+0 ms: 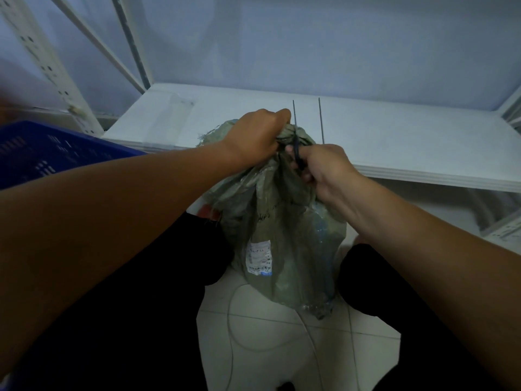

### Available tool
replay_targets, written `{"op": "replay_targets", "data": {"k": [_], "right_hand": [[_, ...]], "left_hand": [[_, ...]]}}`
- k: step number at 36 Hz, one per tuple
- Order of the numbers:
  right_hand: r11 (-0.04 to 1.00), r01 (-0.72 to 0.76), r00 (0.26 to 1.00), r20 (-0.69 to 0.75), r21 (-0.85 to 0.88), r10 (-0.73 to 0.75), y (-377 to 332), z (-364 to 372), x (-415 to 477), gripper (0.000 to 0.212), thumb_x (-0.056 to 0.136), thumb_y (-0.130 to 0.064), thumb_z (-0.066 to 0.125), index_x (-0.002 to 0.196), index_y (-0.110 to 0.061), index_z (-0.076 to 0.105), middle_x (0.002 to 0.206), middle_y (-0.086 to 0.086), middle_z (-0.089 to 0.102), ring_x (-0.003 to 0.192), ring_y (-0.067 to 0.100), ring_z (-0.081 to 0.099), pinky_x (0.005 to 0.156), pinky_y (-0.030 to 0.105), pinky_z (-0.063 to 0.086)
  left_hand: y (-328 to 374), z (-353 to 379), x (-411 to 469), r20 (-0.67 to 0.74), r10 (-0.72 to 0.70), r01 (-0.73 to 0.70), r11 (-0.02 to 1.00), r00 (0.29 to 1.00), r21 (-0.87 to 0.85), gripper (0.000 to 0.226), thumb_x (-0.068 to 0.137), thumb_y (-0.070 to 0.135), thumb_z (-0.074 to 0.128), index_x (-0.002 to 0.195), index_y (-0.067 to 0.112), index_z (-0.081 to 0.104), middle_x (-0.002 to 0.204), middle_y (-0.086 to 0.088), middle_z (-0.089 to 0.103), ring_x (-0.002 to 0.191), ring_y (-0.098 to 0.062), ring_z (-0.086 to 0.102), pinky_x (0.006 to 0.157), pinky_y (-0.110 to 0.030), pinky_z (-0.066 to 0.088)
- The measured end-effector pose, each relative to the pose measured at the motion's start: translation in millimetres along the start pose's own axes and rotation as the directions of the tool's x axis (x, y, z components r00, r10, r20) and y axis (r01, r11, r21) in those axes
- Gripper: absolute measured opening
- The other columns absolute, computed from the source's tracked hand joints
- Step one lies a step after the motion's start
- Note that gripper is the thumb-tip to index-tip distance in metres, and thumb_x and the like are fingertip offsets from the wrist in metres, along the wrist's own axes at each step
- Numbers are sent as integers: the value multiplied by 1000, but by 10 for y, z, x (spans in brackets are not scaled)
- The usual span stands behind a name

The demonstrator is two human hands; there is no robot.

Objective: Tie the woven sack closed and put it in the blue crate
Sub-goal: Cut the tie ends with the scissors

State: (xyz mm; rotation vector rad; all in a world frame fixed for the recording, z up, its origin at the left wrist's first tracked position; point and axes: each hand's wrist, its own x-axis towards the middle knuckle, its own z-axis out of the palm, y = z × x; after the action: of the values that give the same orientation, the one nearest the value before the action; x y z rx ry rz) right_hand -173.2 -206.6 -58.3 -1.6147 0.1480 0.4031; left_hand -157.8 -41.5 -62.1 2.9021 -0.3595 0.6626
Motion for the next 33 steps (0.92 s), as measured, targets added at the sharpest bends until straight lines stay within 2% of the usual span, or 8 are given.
{"op": "replay_targets", "data": {"k": [3, 7, 11, 16, 23, 29, 33], "right_hand": [[1000, 7, 1000, -12, -11, -7, -4, 22, 25, 23, 81, -22, 82, 96, -8, 70, 62, 2, 66, 49, 13, 47, 49, 25, 37], [1000, 7, 1000, -4, 11, -7, 21, 39, 30, 32, 80, -22, 82, 105, -5, 72, 63, 2, 66, 64, 19, 51, 48, 26, 36], [1000, 8, 1000, 7, -5, -8, 24, 31, 8, 32, 82, -22, 81, 108, -5, 72, 65, 2, 66, 64, 17, 54, 50, 26, 36], [999, 12, 1000, -1, -40, -12, 46, 14, 7, 28, 81, -24, 82, 101, -8, 72, 71, 2, 68, 71, 19, 57, 56, 29, 40], [999, 16, 1000, -1, -51, -17, 61, 23, 20, 34, 79, -27, 83, 104, -7, 72, 74, 3, 70, 73, 20, 59, 61, 32, 42], [998, 56, 998, 5, -36, -56, 61, 8, 9, 22, 75, -24, 87, 81, -12, 69, 66, 6, 70, 66, 20, 57, 53, 28, 38], [994, 104, 995, -7, -36, -104, 79, 14, 29, 23, 77, -28, 87, 71, -15, 68, 63, 4, 73, 66, 20, 64, 51, 26, 39]], "left_hand": [[47, 19, 11, 8, -7, 7, 1000, 1000, -11, 14, 84, 3, 56, 88, 8, 43, 77, -19, 60, 67, -34, 53, 54, -34, 28], [35, 24, 22, 10, -19, 19, 1000, 1000, -19, 11, 82, 1, 55, 90, 3, 48, 77, -20, 60, 68, -35, 54, 53, -34, 27], [26, 25, 25, 17, -25, 26, 999, 1000, -28, 13, 81, 1, 55, 88, 6, 45, 77, -21, 60, 67, -35, 54, 52, -34, 28], [38, 28, 16, 20, -12, 13, 999, 1000, -33, 20, 80, 1, 55, 84, 9, 38, 75, -21, 59, 66, -35, 54, 52, -35, 29], [31, 26, 14, 33, -7, 8, 1000, 999, -23, 14, 80, 1, 56, 88, 5, 45, 76, -21, 60, 67, -36, 55, 53, -39, 36], [26, 30, 13, 54, -27, 27, 1000, 998, 4, 16, 80, 3, 57, 93, 4, 48, 79, -21, 61, 70, -37, 57, 57, -43, 43], [31, 34, 13, 59, -40, 39, 999, 997, 15, 15, 81, 3, 57, 94, 5, 48, 79, -20, 61, 69, -37, 56, 56, -41, 42]]}}
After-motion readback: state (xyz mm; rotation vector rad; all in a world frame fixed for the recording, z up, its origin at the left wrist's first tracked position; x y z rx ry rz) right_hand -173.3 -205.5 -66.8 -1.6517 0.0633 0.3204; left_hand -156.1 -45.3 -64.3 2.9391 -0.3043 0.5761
